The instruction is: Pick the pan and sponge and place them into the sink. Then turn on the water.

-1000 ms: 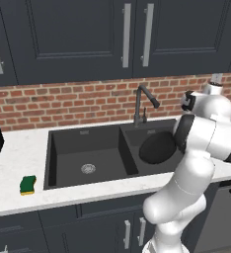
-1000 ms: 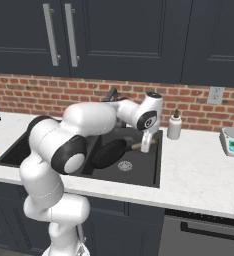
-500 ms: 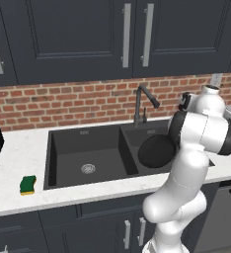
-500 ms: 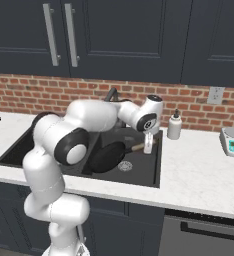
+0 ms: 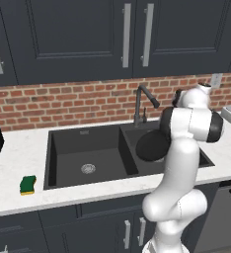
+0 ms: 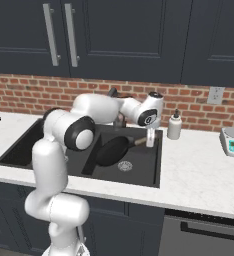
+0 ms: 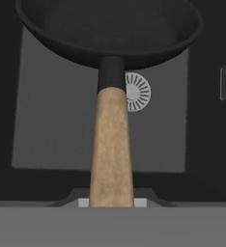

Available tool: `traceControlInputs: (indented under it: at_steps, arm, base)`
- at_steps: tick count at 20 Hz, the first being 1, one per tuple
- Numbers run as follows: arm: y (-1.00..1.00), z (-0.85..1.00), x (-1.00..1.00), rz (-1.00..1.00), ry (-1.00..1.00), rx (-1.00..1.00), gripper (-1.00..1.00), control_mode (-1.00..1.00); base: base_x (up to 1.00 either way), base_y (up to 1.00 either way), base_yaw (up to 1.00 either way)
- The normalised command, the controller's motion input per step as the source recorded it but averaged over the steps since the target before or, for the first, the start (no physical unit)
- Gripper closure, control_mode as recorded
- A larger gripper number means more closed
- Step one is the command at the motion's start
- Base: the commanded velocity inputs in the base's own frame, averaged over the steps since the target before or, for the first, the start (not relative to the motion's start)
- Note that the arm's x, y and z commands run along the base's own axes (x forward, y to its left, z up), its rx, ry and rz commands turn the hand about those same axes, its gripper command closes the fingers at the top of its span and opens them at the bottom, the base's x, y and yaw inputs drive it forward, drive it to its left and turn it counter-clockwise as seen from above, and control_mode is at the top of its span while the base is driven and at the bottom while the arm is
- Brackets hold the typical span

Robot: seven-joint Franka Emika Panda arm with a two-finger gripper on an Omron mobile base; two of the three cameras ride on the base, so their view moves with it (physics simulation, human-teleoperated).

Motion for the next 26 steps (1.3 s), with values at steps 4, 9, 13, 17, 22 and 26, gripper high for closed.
traceControlInputs:
  at_steps: [4, 9, 13, 17, 22, 26]
  arm:
    - [-0.08, -0.09, 0.13, 0.00, 0.00, 0.01, 1.00, -1.00]
    - [0.00, -0.23, 0.10, 0.00, 0.00, 0.00, 1.00, -1.00]
    - [0.00, -0.43, 0.01, 0.00, 0.00, 0.00, 1.00, -1.00]
    - [0.00, -0.40, 0.00, 0.00, 0.00, 0.00, 1.00, -1.00]
    - [0.00, -0.34, 0.00, 0.00, 0.00, 0.00, 1.00, -1.00]
    - [0.00, -0.27, 0.00, 0.02, 0.00, 0.00, 1.00, -1.00]
  base:
    - [0.00, 0.00, 0.00]
    - [0.00, 0.00, 0.00]
    - [0.00, 0.00, 0.00]
    - [0.00, 0.00, 0.00]
    - [0.00, 0.00, 0.00]
    - [0.00, 0.00, 0.00]
